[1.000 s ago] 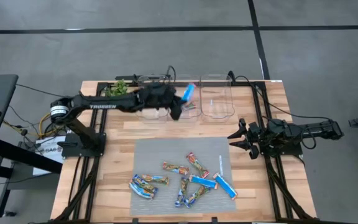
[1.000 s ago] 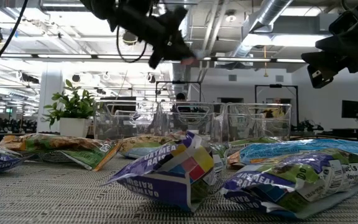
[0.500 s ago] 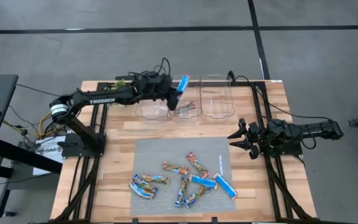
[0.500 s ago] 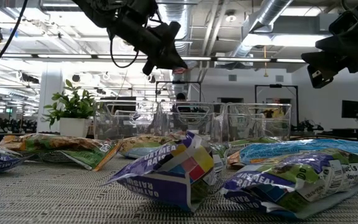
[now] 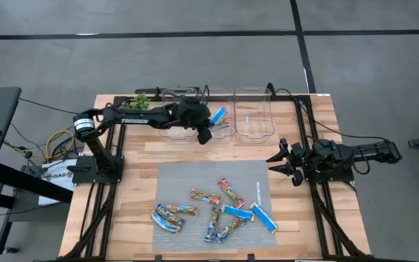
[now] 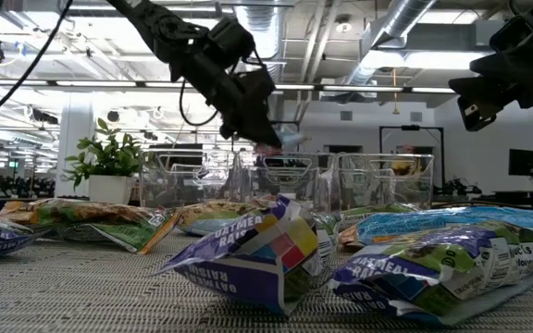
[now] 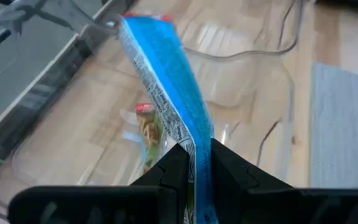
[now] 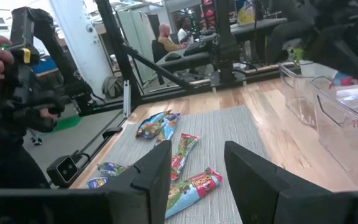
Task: Pick and place Granola Bars by type
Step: Put the red granola bar into the middle transparent bin
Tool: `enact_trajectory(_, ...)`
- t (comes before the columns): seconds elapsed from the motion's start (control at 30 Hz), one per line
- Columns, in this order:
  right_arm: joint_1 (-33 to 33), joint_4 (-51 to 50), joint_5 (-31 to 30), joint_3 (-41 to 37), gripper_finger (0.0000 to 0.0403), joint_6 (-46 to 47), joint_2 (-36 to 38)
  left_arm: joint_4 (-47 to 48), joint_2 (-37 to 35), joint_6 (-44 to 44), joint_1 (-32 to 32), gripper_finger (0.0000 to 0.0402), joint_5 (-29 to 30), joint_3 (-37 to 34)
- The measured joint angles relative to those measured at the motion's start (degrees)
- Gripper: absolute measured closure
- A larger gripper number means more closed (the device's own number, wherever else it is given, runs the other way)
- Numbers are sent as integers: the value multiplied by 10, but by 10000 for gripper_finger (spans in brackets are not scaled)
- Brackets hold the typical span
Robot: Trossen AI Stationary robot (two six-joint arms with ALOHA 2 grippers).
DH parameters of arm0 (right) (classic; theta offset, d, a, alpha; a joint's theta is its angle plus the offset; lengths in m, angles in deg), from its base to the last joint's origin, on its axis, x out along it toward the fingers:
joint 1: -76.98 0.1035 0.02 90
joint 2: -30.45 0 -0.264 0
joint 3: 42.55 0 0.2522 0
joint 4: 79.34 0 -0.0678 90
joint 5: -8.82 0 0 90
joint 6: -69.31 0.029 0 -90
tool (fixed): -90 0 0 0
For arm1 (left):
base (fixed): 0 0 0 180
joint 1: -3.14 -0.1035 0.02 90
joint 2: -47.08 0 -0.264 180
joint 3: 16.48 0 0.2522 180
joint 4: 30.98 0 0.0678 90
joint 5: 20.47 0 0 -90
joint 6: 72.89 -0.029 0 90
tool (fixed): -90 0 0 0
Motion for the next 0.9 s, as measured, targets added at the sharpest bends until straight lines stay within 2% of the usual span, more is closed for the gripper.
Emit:
enact_trajectory(0.17, 0, 0, 0, 0, 262, 0, 0, -19, 9, -18, 5, 339, 2, 1)
enact_trajectory(0.53, 0, 0, -1, 0, 262, 0, 0, -21, 10, -22, 8, 231, 2, 1)
enact_trajectory(0.67, 0, 0, 0, 0, 260, 0, 0, -33, 8, -11, 14, 222, 3, 1)
enact_trajectory(0.9, 0, 0, -1, 0, 261, 0, 0, -38, -29, 1, 53, 231, -7, 2)
